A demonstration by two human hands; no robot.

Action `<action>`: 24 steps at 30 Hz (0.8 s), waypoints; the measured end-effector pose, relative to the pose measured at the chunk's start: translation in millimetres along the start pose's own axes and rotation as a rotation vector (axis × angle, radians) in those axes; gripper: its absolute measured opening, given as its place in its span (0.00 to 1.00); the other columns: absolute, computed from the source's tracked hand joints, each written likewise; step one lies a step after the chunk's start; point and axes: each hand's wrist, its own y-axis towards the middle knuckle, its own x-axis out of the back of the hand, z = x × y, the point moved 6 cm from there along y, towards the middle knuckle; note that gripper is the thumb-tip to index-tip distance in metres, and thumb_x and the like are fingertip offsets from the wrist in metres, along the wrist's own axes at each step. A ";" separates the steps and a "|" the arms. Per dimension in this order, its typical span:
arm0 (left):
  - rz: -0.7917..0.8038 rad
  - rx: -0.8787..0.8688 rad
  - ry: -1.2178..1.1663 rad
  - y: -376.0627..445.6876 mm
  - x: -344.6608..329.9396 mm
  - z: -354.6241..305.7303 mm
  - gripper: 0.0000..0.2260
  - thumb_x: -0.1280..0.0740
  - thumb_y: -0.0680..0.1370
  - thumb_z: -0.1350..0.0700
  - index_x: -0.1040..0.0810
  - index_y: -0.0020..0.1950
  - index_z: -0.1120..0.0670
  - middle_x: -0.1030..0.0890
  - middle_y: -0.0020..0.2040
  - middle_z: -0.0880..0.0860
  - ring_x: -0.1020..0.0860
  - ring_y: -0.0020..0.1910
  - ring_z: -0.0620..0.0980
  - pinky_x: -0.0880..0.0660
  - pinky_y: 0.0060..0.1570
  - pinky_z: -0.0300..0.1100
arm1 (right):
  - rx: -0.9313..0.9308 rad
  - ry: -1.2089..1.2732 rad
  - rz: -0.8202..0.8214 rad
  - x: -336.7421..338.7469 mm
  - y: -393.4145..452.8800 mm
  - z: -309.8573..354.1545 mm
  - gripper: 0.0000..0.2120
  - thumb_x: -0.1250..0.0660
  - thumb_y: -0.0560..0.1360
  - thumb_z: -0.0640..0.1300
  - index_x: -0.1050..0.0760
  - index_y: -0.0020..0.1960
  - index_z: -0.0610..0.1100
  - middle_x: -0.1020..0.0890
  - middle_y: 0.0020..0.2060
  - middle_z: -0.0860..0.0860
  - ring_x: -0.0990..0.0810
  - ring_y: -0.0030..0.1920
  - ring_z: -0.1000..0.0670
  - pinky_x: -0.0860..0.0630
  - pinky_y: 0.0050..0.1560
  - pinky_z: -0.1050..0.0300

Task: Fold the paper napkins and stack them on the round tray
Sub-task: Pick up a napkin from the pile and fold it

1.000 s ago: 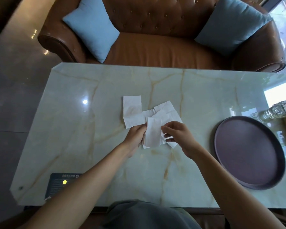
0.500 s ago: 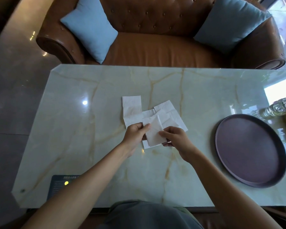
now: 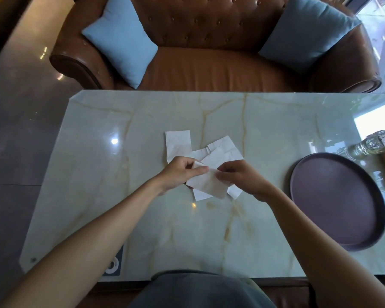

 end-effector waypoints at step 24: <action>-0.177 -0.181 0.023 -0.4 11.9 -5.9 0.05 0.28 0.80 0.53 0.14 0.47 0.52 0.34 0.26 0.40 0.36 0.27 0.39 0.38 0.29 0.28 | 0.027 0.204 -0.105 12.7 -16.5 -10.0 0.09 0.30 0.80 0.41 0.15 0.45 0.38 0.17 0.37 0.50 0.21 0.38 0.53 0.22 0.47 0.59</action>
